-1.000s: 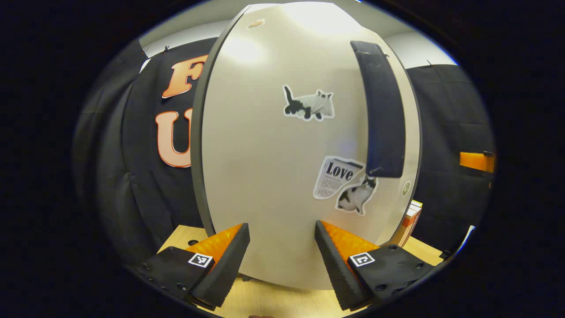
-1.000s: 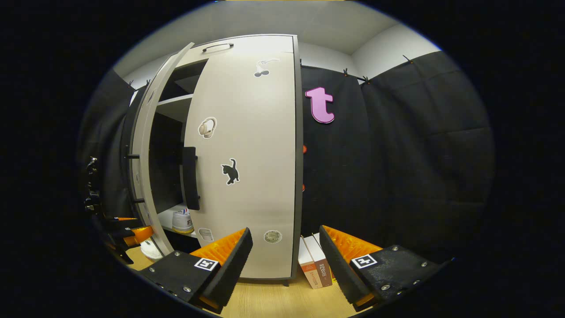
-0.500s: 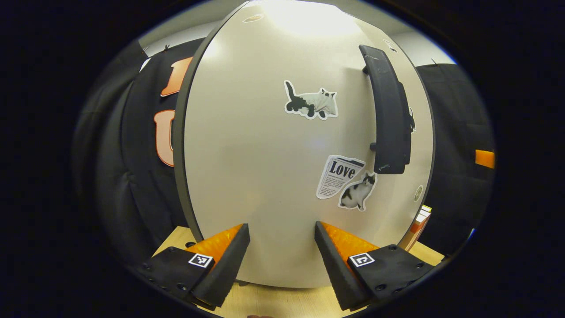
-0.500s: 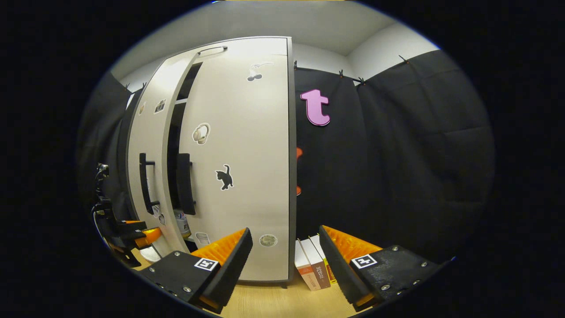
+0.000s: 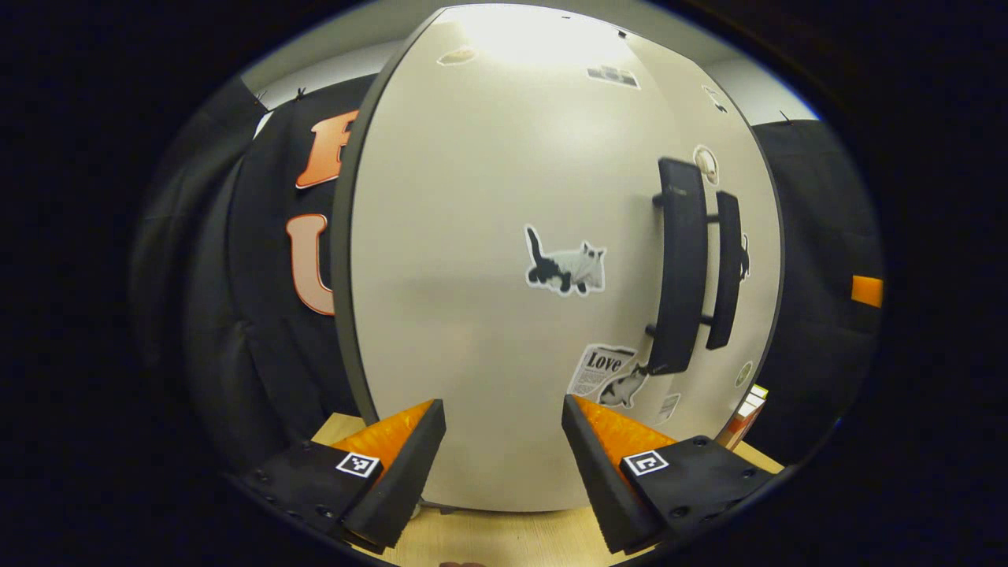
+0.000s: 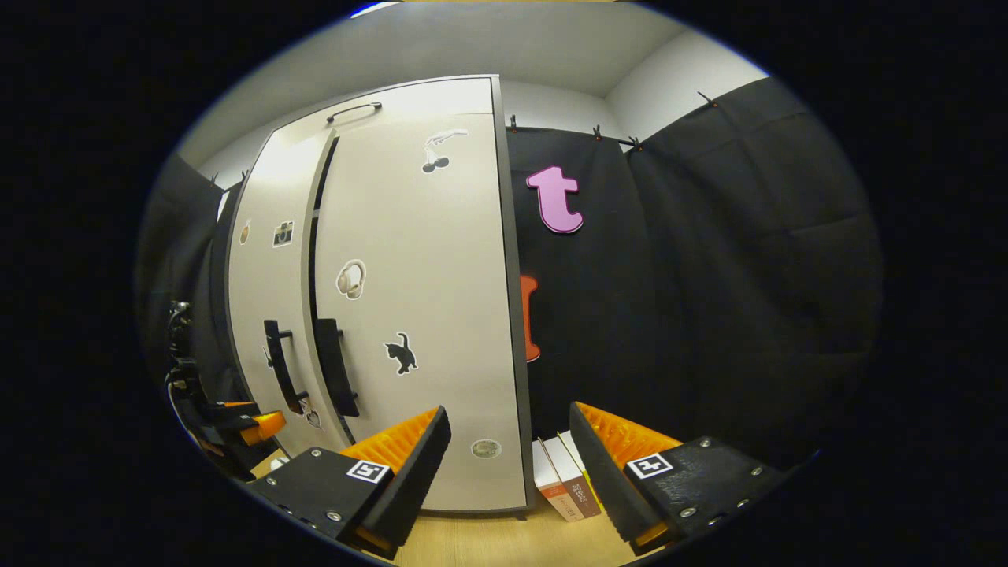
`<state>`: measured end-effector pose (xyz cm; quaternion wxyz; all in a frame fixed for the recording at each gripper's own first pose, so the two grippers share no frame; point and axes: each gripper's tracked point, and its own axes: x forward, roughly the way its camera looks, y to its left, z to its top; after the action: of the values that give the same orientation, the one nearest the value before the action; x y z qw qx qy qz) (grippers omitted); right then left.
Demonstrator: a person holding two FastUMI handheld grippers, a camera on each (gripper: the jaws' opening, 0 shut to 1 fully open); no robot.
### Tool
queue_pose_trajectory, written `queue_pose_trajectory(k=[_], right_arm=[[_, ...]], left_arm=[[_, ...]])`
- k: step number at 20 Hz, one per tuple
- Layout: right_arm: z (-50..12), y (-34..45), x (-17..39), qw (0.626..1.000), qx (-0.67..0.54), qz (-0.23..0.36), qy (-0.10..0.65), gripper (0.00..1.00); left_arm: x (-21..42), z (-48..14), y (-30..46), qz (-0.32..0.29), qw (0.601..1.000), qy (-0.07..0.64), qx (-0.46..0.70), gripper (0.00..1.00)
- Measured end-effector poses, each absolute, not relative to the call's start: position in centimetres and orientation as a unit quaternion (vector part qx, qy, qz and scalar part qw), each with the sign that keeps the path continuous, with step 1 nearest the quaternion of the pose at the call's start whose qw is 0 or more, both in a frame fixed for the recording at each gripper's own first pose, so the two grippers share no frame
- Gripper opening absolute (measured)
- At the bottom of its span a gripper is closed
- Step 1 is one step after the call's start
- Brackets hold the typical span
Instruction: Grab one shoe with the right hand and put it into the shoe cabinet, grab the other shoe with the left hand and put it into the shoe cabinet; then close the right door with the right hand and the left door with the left hand.
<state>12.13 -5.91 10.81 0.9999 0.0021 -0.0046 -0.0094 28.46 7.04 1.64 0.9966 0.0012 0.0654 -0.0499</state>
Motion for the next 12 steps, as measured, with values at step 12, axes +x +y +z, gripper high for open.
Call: queue_pose_trajectory(k=[12], right_arm=[[16.7,-6.2,7.9,0.998,-0.047,0.001,-0.044,0.93]], left_arm=[[17.2,17.3,16.9,0.011,0.999,-0.03,0.008,0.96]])
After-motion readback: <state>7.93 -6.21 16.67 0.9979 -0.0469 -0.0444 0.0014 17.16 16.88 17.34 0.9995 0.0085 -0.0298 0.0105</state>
